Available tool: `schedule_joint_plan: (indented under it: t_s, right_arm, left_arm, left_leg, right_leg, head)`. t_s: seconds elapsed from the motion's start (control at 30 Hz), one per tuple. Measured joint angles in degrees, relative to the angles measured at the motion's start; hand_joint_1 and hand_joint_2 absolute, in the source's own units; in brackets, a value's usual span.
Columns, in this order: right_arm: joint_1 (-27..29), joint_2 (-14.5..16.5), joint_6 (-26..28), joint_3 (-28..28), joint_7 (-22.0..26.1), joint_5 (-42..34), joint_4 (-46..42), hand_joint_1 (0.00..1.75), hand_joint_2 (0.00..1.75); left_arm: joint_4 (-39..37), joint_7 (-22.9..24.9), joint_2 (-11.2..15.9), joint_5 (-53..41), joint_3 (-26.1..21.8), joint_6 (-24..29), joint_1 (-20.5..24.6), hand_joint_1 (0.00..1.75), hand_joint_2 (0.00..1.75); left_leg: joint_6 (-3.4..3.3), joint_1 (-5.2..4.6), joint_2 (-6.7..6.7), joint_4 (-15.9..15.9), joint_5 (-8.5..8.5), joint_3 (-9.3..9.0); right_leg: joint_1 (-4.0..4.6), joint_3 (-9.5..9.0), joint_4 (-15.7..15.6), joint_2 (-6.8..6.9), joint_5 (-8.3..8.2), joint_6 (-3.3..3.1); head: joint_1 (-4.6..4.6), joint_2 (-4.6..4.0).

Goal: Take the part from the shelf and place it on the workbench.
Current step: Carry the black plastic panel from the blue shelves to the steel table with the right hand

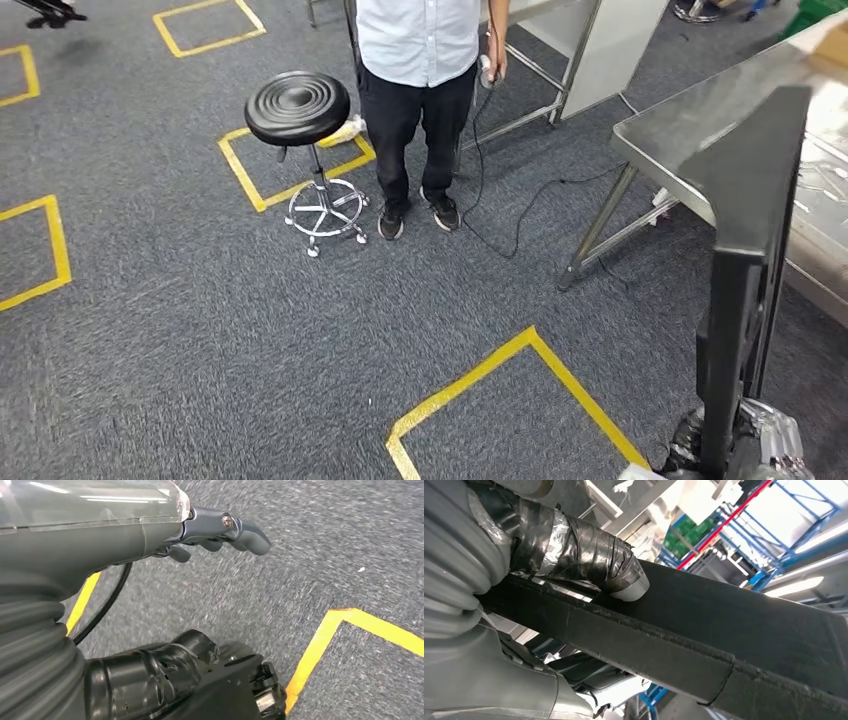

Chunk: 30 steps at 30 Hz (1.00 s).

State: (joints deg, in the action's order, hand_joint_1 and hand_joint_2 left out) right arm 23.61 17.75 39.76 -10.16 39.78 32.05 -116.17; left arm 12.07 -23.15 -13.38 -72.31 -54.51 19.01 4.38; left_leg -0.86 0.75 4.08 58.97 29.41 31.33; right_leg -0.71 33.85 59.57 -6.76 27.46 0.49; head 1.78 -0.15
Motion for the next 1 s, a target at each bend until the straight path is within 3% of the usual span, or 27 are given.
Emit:
schedule_joint_plan:
  t_s: [0.03,0.1,0.17,0.23,0.27,0.3,0.33,0.4,0.47,0.53,0.6,0.63,0.7,0.73,0.77,0.8,0.83,0.9,0.93,1.0]
  right_arm:
    - [0.0,-0.1,0.0,0.0,0.0,0.1,0.0,1.75,1.75]
    - [-0.1,-0.2,0.0,0.0,0.0,0.2,0.0,1.75,1.75]
    - [-0.5,-0.4,0.0,0.0,0.0,0.4,0.0,1.75,1.75]
    - [-0.7,-0.6,0.0,0.0,0.0,0.5,0.1,1.75,1.75]
    - [-0.7,-0.6,0.0,0.0,0.0,0.5,0.2,1.75,1.75]
    - [-0.7,-0.7,0.0,0.0,0.0,0.5,0.2,1.75,1.75]
    - [-0.7,-0.7,0.0,0.0,0.0,0.5,0.2,1.75,1.75]
    - [-0.8,-0.8,0.0,0.0,0.0,0.6,0.3,1.75,1.75]
    - [-0.9,-0.8,0.0,0.0,0.0,0.7,0.3,1.75,1.75]
    - [-0.9,-0.9,0.0,0.0,0.0,0.7,0.3,1.75,1.75]
    - [-0.8,-0.9,0.0,0.0,0.0,0.7,0.3,1.75,1.75]
    - [-0.9,-0.9,0.0,0.0,0.0,0.8,0.3,1.75,1.75]
    - [-1.1,-0.9,0.0,0.0,0.0,1.0,0.4,1.75,1.75]
    - [-1.2,-0.9,0.0,0.1,0.0,1.0,0.5,1.75,1.75]
    - [-1.2,-0.9,0.0,0.1,0.0,1.1,0.6,1.75,1.75]
    - [-1.2,-0.9,0.0,0.1,0.0,1.3,0.6,1.75,1.75]
    - [-1.2,-0.9,0.0,0.1,0.0,1.4,0.7,1.75,1.75]
    - [-1.2,-0.9,0.0,0.1,0.0,1.6,0.7,1.75,1.75]
    - [-1.3,-0.9,0.0,0.1,0.0,1.7,0.7,1.75,1.75]
    - [-1.3,-0.9,0.0,0.2,0.0,1.9,0.7,1.75,1.75]
  left_arm:
    - [0.0,0.0,0.0,0.0,0.0,0.0,0.0,0.0,1.75]
    - [0.0,0.0,0.0,0.0,0.0,0.0,0.1,0.0,1.75]
    - [0.0,0.0,0.0,0.0,0.0,0.0,0.0,0.0,1.75]
    - [0.0,0.0,0.0,0.0,0.0,0.0,-0.1,0.0,1.75]
    - [0.0,0.0,0.0,0.0,0.0,0.0,-0.2,0.0,1.75]
    - [0.0,0.0,0.0,0.0,0.0,0.0,-0.2,0.0,1.75]
    - [0.0,0.0,0.0,0.0,0.0,0.0,-0.1,0.0,1.75]
    - [0.0,0.0,-0.1,0.0,0.0,0.0,-0.1,0.0,1.75]
    - [0.0,0.0,-0.1,0.0,0.0,0.0,0.0,0.0,1.75]
    - [0.0,0.0,-0.1,0.0,0.0,0.0,0.1,0.0,1.75]
    - [0.0,-0.1,-0.1,0.1,0.0,0.0,0.2,0.0,1.75]
    - [0.0,-0.1,-0.1,0.1,0.0,0.0,0.2,0.0,1.75]
    - [0.0,-0.3,-0.1,0.4,0.0,-0.1,0.1,0.0,1.75]
    - [0.0,-0.5,-0.1,0.6,0.0,-0.2,0.0,0.0,1.75]
    - [0.0,-0.8,-0.1,0.9,0.0,-0.3,-0.2,0.0,1.75]
    - [0.0,-1.2,-0.1,1.1,-0.1,-0.4,-0.3,0.0,1.75]
    - [0.0,-1.6,-0.1,1.4,-0.2,-0.5,-0.3,0.0,1.75]
    - [0.0,-2.1,0.0,1.7,-0.3,-0.7,-0.2,0.0,1.75]
    - [0.0,-2.3,-0.1,1.8,-0.3,-0.7,-0.2,0.0,1.75]
    - [0.0,-2.2,-0.1,1.8,-0.4,-0.8,-0.1,0.0,1.75]
  left_leg:
    - [-0.34,-0.02,-0.6,-0.1,-0.17,-0.07]
    - [-1.17,0.17,-1.96,-0.7,-0.62,-0.37]
    - [-1.71,0.26,-3.47,-1.1,-0.83,-0.44]
    - [-1.83,0.18,-5.11,-1.1,-0.72,-0.36]
    - [-1.81,0.16,-5.92,-1.0,-0.63,-0.36]
    - [-1.73,0.16,-6.68,-1.0,-0.52,-0.42]
    - [-1.61,0.16,-7.37,-1.0,-0.37,-0.56]
    - [-1.18,0.01,-8.54,-0.9,0.01,-1.0]
    - [-0.6,-0.19,-9.5,-0.9,0.31,-1.38]
    - [0.01,-0.27,-10.56,-1.1,0.46,-1.82]
    - [0.62,-0.17,-9.67,-0.5,1.38,-2.0]
    - [0.82,-0.1,-8.35,1.3,2.66,-1.35]
    - [0.95,0.06,-5.53,8.0,6.27,1.78]
    - [0.99,0.08,-4.91,11.8,7.73,3.65]
    - [1.0,0.07,-4.66,14.1,8.1,4.94]
    - [0.98,0.07,-4.54,14.5,7.35,5.36]
    - [0.91,0.09,-4.41,12.6,5.53,4.72]
    - [0.58,0.19,-2.53,5.4,1.45,1.89]
    - [0.41,0.27,-1.37,2.5,0.38,0.77]
    - [0.05,0.17,-0.12,0.3,0.21,-0.04]
  right_leg:
    - [-0.16,0.13,-0.1,-0.4,-0.13,0.38]
    - [-0.11,0.81,1.0,1.43,0.69,0.98]
    - [-0.06,3.32,6.2,4.85,3.78,1.49]
    - [-0.25,6.69,13.2,6.17,6.76,1.96]
    - [-0.38,7.48,14.8,6.37,6.94,2.12]
    - [-0.47,7.08,14.2,6.57,5.99,2.18]
    - [-0.52,5.48,11.4,7.02,4.2,2.13]
    - [-0.22,1.08,3.4,9.41,1.01,1.58]
    - [0.33,-0.89,-0.5,11.07,0.16,0.86]
    - [0.54,-0.77,-0.8,10.17,0.14,0.31]
    - [0.18,-1.05,-1.4,8.89,-0.17,-0.32]
    - [-0.03,-1.23,-1.7,8.25,-0.36,-0.67]
    - [-0.12,-1.27,-1.9,6.99,-0.49,-1.1]
    - [-0.06,-1.24,-1.8,6.27,-0.48,-1.22]
    - [-0.01,-1.24,-1.8,5.46,-0.44,-1.27]
    - [0.02,-1.25,-1.6,4.6,-0.4,-1.26]
    - [0.02,-1.27,-1.5,3.75,-0.34,-1.21]
    - [0.04,-1.16,-1.0,2.24,-0.09,-0.89]
    - [0.06,-0.94,-0.7,1.54,0.03,-0.63]
    - [-0.05,-0.41,-0.3,0.39,0.03,0.07]
  head:
    - [-0.01,0.0]
    - [0.07,0.0]
    - [0.21,0.0]
    - [0.27,0.0]
    - [0.28,0.0]
    - [0.28,0.0]
    - [0.28,0.0]
    - [0.27,0.0]
    - [0.26,0.0]
    - [0.26,0.0]
    - [0.25,0.0]
    - [0.24,0.0]
    - [0.22,0.0]
    - [0.22,0.0]
    - [0.22,0.0]
    - [0.21,0.0]
    - [0.21,0.0]
    - [0.22,0.0]
    - [0.22,0.0]
    - [0.23,0.0]
